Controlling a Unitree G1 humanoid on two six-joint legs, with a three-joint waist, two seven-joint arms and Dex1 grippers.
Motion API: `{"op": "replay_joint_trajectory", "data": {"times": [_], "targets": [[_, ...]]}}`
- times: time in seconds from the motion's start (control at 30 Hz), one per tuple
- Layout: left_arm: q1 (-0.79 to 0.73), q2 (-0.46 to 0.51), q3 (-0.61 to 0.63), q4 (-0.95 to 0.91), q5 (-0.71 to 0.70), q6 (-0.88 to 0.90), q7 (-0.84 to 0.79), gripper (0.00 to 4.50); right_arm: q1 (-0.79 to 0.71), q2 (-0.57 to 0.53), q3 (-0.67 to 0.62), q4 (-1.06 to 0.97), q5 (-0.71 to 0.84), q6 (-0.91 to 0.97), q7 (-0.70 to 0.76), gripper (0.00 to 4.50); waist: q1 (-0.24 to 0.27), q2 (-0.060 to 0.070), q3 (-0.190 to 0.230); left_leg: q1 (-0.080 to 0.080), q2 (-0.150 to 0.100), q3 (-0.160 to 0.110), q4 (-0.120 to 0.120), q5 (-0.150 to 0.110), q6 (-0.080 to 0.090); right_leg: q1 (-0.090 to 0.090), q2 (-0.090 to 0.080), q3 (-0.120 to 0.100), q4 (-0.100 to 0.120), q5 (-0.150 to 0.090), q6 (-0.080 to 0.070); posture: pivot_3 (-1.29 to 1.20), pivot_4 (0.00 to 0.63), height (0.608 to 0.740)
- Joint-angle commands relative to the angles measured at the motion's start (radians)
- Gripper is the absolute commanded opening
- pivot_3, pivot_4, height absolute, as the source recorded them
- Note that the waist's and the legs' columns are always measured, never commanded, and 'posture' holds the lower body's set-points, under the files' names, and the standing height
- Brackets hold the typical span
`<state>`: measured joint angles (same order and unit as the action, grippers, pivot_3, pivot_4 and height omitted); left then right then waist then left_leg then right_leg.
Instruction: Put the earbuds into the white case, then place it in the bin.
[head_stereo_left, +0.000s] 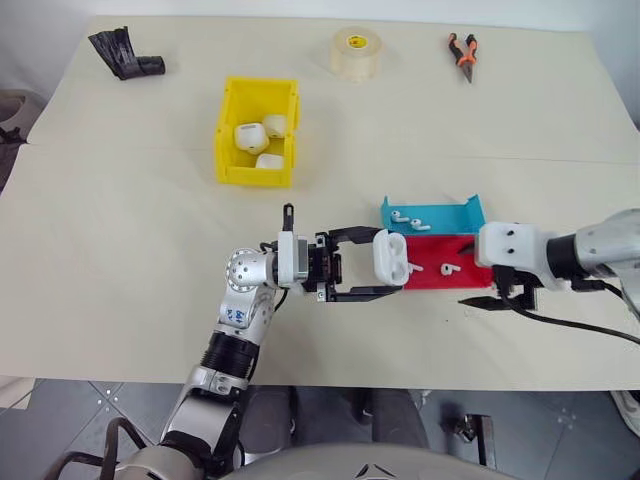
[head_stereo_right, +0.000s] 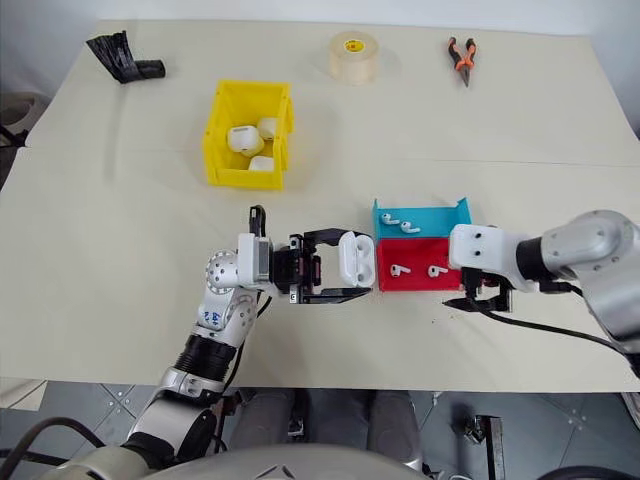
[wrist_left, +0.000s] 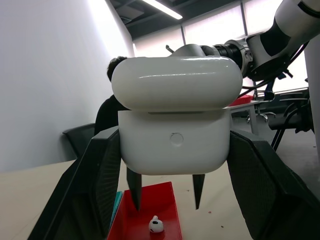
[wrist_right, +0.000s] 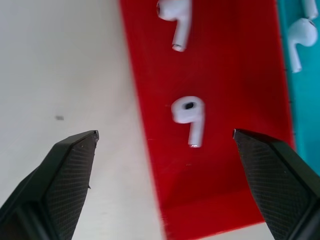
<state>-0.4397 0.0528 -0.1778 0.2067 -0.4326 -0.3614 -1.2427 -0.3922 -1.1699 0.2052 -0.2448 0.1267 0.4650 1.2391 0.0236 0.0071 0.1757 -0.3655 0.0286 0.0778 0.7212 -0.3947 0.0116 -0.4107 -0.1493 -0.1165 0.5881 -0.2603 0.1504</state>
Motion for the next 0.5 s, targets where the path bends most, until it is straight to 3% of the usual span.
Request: {"op": "replay_joint_trajectory", "data": {"times": [0.03, 0.3, 0.4, 0.5], "targets": [[0.006, -0.002, -0.008, -0.045, -0.003, 0.002, 0.024, 2.78, -0.077, 0.022, 0.05, 0.03, -0.059, -0.011, 0.028, 4.5, 0.0, 0.0, 0.0, 0.0, 0.0, 0.0, 0.001, 0.0, 0.0, 0.0, 0.0, 0.0, 0.0, 0.0, 0.0, 0.0, 0.15, 0.74], [0.025, -0.004, -0.027, -0.072, 0.002, 0.013, 0.059, 2.78, -0.16, 0.074, 0.112, 0.098, -0.136, -0.065, 0.061, 4.5, 0.001, 0.0, 0.0, -0.003, 0.0, -0.002, 0.003, 0.0, 0.0, 0.0, 0.0, -0.003, 0.0, 0.0, 0.0, 0.0, 0.15, 0.74], [0.029, -0.002, -0.031, -0.078, 0.002, 0.017, 0.071, 2.78, -0.167, 0.08, 0.116, 0.116, -0.161, -0.097, 0.071, 3.61, 0.0, 0.0, 0.0, -0.003, 0.0, -0.003, 0.003, 0.0, 0.0, 0.0, 0.0, -0.003, 0.0, 0.0, 0.0, 0.0, 0.15, 0.74], [0.03, 0.001, -0.033, -0.084, 0.0, 0.023, 0.077, 2.78, -0.172, 0.085, 0.117, 0.124, -0.172, -0.114, 0.079, 3.61, 0.0, 0.0, 0.0, -0.003, 0.0, -0.003, 0.003, 0.0, 0.0, 0.0, 0.0, -0.003, 0.0, 0.0, 0.0, 0.0, 0.15, 0.74]]}}
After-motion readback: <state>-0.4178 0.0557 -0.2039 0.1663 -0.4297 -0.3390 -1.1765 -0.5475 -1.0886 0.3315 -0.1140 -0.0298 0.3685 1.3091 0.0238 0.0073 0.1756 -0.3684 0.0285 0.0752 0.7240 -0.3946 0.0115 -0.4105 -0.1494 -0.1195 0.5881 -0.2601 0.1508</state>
